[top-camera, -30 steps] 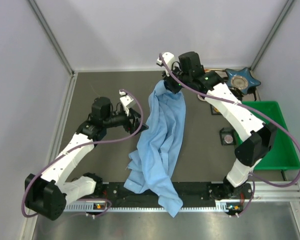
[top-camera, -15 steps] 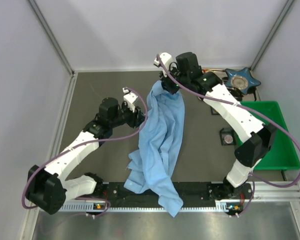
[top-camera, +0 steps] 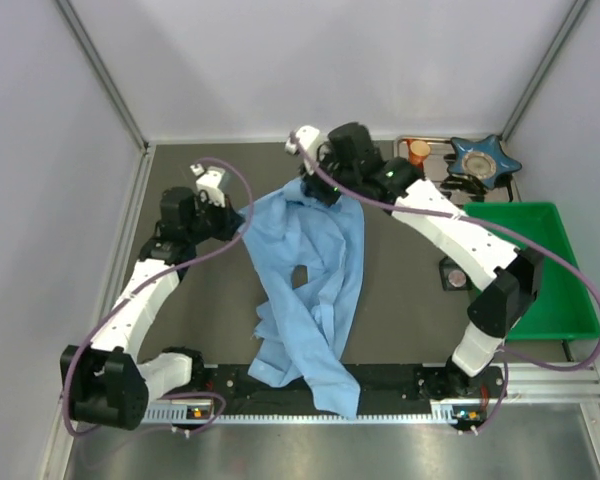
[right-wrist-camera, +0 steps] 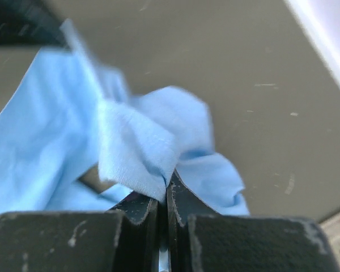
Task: Pin the brooch onto the clothing
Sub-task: Flatten out the clothes at the center of the board.
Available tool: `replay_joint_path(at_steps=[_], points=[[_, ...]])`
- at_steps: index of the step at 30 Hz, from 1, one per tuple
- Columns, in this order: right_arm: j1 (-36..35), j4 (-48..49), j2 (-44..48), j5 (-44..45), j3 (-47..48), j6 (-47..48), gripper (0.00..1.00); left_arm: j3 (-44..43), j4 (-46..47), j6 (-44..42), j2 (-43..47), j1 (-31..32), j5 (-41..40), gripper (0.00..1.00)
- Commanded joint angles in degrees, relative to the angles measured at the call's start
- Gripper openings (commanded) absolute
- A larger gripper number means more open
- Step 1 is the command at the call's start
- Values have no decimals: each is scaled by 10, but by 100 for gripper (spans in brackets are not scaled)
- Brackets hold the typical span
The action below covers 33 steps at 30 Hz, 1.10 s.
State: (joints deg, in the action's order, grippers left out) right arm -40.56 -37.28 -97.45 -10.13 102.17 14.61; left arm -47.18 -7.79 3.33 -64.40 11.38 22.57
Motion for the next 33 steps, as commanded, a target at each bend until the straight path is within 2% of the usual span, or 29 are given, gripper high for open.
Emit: replay_joint_path(at_steps=[1,2,3,6,9,14,15,17,21,23,26,30,33], points=[[-95,7,0,-30,-24,5,1,-27,-61,6,-11,-89,9,0],[-113,-9,-18,-43,-24,21,7,-28,-65,6,-15,-100,19,0],[-127,-28,-27,-73,-19,36,34,-28,-69,6,-23,-109,26,0],[-146,-76,-29,-100,-42,53,84,-24,-69,1,-29,-137,41,0],[-97,-75,14,-136,-83,53,94,-17,-64,-19,-28,-145,56,0],[41,-69,61,-210,-102,52,90,-9,-54,-29,-33,-152,66,0],[76,-64,69,-209,-115,57,89,-10,-55,-42,-34,-154,69,0],[100,-60,75,-197,-136,90,84,-12,-54,-46,-37,-156,73,0],[109,3,68,-126,-214,101,75,-16,-50,-48,-43,-162,86,0],[109,25,47,-121,-224,84,70,-19,-51,-47,-47,-163,94,0],[109,61,7,-90,-209,61,64,-23,-57,-46,-49,-164,96,0],[109,88,-33,-37,-191,72,61,-34,-73,-47,-50,-166,102,0],[109,92,-53,-35,-177,76,56,-37,-78,-44,-53,-167,110,0]])
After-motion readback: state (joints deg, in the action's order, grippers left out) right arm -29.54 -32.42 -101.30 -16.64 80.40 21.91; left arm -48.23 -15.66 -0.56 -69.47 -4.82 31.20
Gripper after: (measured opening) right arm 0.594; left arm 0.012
